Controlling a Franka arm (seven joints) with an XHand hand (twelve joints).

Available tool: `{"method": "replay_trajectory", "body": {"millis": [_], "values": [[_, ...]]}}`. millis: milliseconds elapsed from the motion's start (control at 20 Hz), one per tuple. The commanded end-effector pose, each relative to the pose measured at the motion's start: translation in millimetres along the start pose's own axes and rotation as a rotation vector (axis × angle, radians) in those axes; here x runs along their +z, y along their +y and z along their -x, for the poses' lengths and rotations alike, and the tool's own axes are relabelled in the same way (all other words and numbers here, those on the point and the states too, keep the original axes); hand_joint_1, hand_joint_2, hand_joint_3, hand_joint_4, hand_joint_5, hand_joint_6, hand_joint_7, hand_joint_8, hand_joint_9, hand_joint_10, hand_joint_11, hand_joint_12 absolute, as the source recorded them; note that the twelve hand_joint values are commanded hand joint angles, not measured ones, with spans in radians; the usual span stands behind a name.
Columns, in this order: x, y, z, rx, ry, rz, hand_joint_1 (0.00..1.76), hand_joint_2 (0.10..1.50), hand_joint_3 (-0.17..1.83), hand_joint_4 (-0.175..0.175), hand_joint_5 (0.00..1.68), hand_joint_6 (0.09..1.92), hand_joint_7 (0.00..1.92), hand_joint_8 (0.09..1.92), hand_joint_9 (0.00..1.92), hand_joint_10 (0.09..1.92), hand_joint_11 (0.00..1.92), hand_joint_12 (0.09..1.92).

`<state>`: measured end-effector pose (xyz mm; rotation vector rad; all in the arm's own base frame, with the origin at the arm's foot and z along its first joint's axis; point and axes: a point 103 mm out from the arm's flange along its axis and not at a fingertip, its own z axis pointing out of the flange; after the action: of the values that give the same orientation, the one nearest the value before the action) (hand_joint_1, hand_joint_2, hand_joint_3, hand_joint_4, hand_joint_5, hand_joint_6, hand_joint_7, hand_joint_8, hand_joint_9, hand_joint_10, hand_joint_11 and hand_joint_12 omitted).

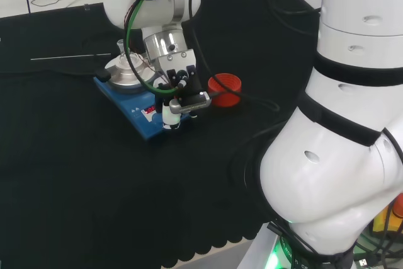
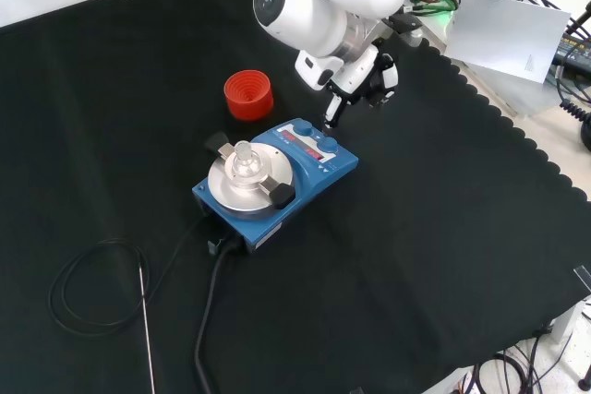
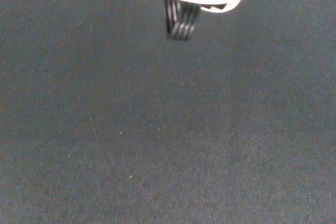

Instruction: Turn on the heater.

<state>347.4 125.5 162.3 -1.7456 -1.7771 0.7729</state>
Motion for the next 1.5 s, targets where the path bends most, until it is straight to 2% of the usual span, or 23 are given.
{"method": "replay_trajectory", "body": {"millis": [50,200,300,600,850,1000,1250,1500], "values": [[-1,0,-14,0.012,-0.022,-0.003,1.41,0.64,1.07,-0.029,0.34,0.23,1.44,1.66,1.64,1.51,1.21,1.31],[-2,1,-14,0.005,-0.015,-0.005,1.41,0.64,1.07,-0.029,0.34,0.23,1.44,1.66,1.64,1.51,1.21,1.31],[-2,2,-14,0.000,-0.039,-0.005,1.41,0.64,1.07,-0.028,0.34,0.23,1.44,1.66,1.64,1.51,1.21,1.31],[-7,4,-11,0.019,-0.073,-0.007,1.41,0.64,1.08,-0.028,0.35,0.22,1.44,1.66,1.63,1.51,1.21,1.31],[-2,9,-3,0.007,-0.034,-0.021,1.41,0.64,1.08,-0.028,0.36,0.22,1.44,1.66,1.63,1.51,1.21,1.31],[-4,9,-12,0.015,-0.031,-0.020,1.41,0.64,1.08,-0.029,0.37,0.22,1.44,1.66,1.63,1.51,1.21,1.31],[-3,14,5,0.011,-0.010,-0.027,1.41,0.64,1.08,-0.029,0.38,0.23,1.44,1.66,1.63,1.51,1.21,1.31],[-1,16,10,0.014,-0.007,-0.028,1.41,0.64,1.08,-0.030,0.39,0.23,1.44,1.66,1.63,1.51,1.21,1.31]]}}
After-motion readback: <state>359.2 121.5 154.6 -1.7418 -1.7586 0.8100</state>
